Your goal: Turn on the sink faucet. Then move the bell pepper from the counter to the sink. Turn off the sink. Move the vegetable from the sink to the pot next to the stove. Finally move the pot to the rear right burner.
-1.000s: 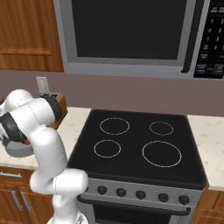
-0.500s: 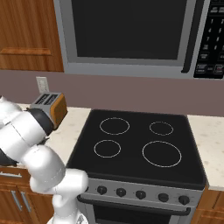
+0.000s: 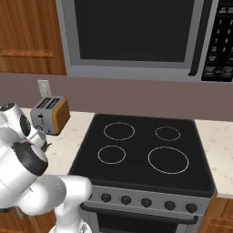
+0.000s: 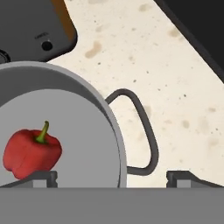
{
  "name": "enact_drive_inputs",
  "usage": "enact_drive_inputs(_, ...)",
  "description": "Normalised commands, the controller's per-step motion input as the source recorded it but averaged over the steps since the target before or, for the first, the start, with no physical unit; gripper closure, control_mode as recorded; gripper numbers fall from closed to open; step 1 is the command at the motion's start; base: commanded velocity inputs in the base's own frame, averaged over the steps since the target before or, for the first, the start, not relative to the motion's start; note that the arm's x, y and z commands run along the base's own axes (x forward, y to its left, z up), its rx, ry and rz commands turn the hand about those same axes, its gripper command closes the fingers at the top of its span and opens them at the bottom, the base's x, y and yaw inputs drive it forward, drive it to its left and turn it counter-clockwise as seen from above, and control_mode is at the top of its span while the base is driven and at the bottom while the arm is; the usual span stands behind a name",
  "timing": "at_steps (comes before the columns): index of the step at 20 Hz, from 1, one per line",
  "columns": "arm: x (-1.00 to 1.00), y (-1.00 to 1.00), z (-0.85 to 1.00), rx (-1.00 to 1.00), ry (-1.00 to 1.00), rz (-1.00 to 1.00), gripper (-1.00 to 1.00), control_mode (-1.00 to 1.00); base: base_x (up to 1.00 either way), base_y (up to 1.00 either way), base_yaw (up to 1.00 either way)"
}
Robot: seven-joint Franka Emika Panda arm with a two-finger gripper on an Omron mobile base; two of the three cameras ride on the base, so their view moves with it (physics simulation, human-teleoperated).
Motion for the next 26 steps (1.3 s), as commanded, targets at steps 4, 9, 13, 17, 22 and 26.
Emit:
enact_drive_inputs(4, -0.01, -0.2, 0.0, 0.07, 0.0, 0.0, -1.0, -1.0, 0.0, 0.0, 0.0)
enact_drive_inputs(9, 0.0, -0.16, 0.0, 0.06, 0.0, 0.0, -1.0, -1.0, 0.0, 0.0, 0.0)
enact_drive_inputs(13, 0.0, -0.11, 0.0, 0.05, 0.0, 0.0, -1.0, -1.0, 0.0, 0.0, 0.0)
enact_drive_inputs(17, 0.0, -0.12, 0.0, 0.05, 0.0, 0.0, -1.0, -1.0, 0.0, 0.0, 0.0)
enact_drive_inputs(22, 0.01, -0.03, -0.01, 0.04, 0.0, 0.0, -1.0, -1.0, 0.0, 0.0, 0.0)
enact_drive_inputs(26, 0.08, 0.0, -0.05, 0.03, 0.0, 0.0, -1.0, -1.0, 0.0, 0.0, 0.0)
